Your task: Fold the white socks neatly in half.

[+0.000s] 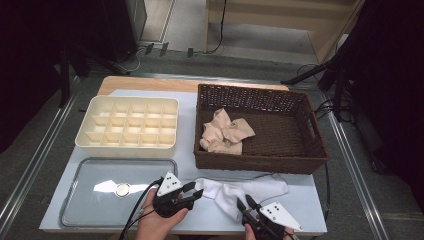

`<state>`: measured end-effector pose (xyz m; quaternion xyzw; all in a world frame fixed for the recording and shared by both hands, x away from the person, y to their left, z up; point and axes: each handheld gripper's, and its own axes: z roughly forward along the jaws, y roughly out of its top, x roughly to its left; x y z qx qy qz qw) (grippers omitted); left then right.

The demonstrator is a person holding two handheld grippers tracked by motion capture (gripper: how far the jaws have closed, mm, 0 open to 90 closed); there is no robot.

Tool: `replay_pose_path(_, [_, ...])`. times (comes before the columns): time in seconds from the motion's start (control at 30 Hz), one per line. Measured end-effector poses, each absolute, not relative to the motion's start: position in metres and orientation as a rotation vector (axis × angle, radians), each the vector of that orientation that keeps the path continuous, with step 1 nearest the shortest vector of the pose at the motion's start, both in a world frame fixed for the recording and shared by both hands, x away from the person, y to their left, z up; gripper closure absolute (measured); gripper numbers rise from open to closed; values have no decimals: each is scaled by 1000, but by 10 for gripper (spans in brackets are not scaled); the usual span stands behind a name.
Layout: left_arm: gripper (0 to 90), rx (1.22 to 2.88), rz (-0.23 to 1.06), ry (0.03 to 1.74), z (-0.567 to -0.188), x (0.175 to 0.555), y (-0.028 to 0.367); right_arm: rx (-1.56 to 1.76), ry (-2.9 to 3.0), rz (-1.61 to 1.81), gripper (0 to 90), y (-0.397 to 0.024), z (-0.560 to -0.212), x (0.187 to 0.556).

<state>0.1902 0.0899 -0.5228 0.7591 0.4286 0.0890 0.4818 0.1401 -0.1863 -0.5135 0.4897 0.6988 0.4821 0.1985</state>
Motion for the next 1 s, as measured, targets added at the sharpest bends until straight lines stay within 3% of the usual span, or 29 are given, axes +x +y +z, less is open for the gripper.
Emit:
replay_pose_path(0.13, [605,1848,207,1051,-524,189,93,1358,1910,1438,496,-186,-508,134])
replay_pose_path(0.2, [604,1848,206,1046,-524,188,92,1388,1851,1497,494,-194,-503,129])
replay_pose_path(0.33, [604,1849,206,1039,-522,185,91,1441,1775,1474,619,-211,-499,124])
replay_pose_path(0.47, [607,1848,199,1031,-522,184,89,1546,1794,1382,668,-217,-510,133])
replay_pose_path(0.57, [608,1847,208,1023,-520,183,88,1577,1828,1409,549,-214,-515,137])
replay_pose_path(0.63, [608,1851,215,1019,-520,182,88,1608,1821,1426,520,-212,-518,139])
replay_pose_path(0.83, [598,1853,184,995,-521,180,84,1624,1952,1429,699,-204,-526,143])
replay_pose_path(1.0, [581,1852,150,953,-519,178,80,1516,2023,1473,760,-190,-521,136])
